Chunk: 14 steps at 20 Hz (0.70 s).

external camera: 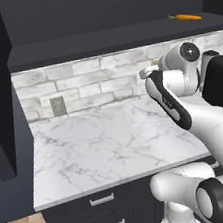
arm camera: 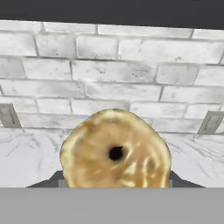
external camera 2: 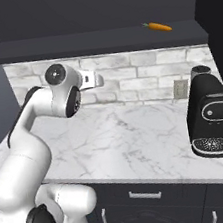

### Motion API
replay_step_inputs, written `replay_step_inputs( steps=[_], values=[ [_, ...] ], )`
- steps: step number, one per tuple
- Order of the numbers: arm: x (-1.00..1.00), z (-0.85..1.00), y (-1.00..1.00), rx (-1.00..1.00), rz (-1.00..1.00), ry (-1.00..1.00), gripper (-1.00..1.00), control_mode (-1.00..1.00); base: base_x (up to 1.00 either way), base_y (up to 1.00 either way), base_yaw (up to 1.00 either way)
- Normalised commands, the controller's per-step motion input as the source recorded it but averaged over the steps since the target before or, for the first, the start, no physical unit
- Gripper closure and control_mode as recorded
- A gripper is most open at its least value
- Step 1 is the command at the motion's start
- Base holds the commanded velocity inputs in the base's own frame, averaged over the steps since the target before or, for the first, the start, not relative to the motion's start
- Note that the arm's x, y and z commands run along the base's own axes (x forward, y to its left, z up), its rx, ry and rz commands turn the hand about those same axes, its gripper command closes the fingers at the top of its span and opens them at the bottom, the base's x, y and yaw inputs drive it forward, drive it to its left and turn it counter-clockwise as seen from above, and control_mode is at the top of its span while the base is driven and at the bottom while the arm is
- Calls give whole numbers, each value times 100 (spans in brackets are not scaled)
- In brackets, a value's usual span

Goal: Pick the candle and candle from the dining table and place them in the open cabinet. Close the cabinet after placing the objects.

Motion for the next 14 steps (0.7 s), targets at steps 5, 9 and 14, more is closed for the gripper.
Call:
replay_step_inputs(
  steps=[5,9,14],
  values=[
    [-24,73,0,-2,0,-12,100,-100,0,0,0],
    [-24,76,2,-5,0,-5,100,-100,0,0,0],
    [-28,76,2,-6,0,-7,100,-100,0,0,0]
  ],
)
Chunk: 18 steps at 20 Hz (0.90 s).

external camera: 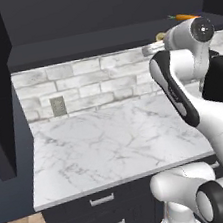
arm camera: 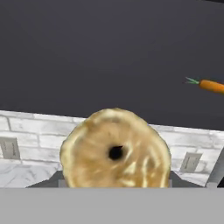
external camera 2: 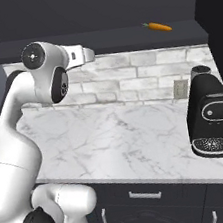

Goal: Pick the candle and candle from the dining table and place them in the open cabinet. Close the cabinet after placing the objects.

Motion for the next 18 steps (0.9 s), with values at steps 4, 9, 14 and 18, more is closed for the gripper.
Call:
replay_step_inputs(
  steps=[4,9,14,18],
  values=[
    [-12,57,10,-3,0,-11,100,-100,0,0,0],
    [14,25,27,-1,0,-1,100,-100,0,0,0],
    [47,3,20,0,0,5,100,-100,0,0,0],
    [53,0,2,0,1,10,100,-100,0,0,0]
  ],
)
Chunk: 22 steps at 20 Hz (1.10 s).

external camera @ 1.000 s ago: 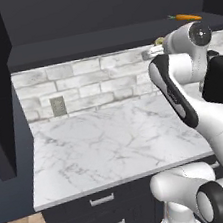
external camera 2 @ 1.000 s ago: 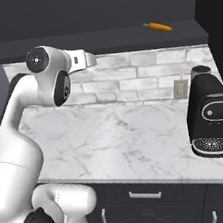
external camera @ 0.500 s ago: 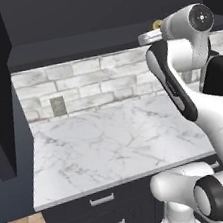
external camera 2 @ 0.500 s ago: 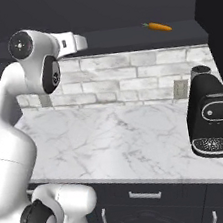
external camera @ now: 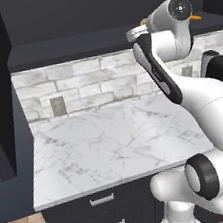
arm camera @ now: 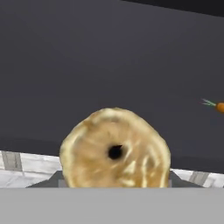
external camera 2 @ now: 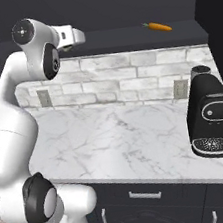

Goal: Pick the candle and candle from the dining table and place them in the open cabinet. Close the cabinet after placing the objects.

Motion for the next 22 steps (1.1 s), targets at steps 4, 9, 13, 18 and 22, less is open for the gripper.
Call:
replay_step_inputs(
  steps=[4,9,13,18,22],
  values=[
    [53,0,1,0,2,10,100,-100,0,0,0],
    [53,0,4,0,1,13,100,-100,0,0,0],
    [55,0,6,0,0,12,100,-100,0,0,0],
    [53,0,4,0,0,10,100,-100,0,0,0],
    [50,0,4,0,0,11,100,-100,0,0,0]
  ],
)
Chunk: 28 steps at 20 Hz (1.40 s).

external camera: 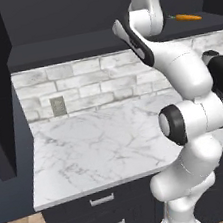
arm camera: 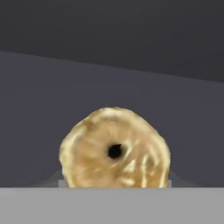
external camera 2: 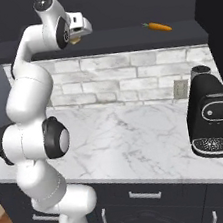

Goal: Pick the candle and candle from the dining table and place them in the open cabinet. Close the cabinet after placing the objects.

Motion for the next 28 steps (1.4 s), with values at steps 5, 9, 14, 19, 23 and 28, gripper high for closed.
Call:
replay_step_inputs(
  steps=[5,9,14,19,23,28],
  values=[
    [45,0,3,0,0,13,100,-100,0,0,0],
    [32,-3,1,0,0,9,100,-100,0,0,0],
    [41,-2,0,0,0,8,100,-100,0,0,0],
    [49,-12,0,0,0,4,100,-100,0,0,0],
    [56,-12,0,0,0,6,100,-100,0,0,0],
    [53,-8,0,0,0,4,100,-100,0,0,0]
  ],
)
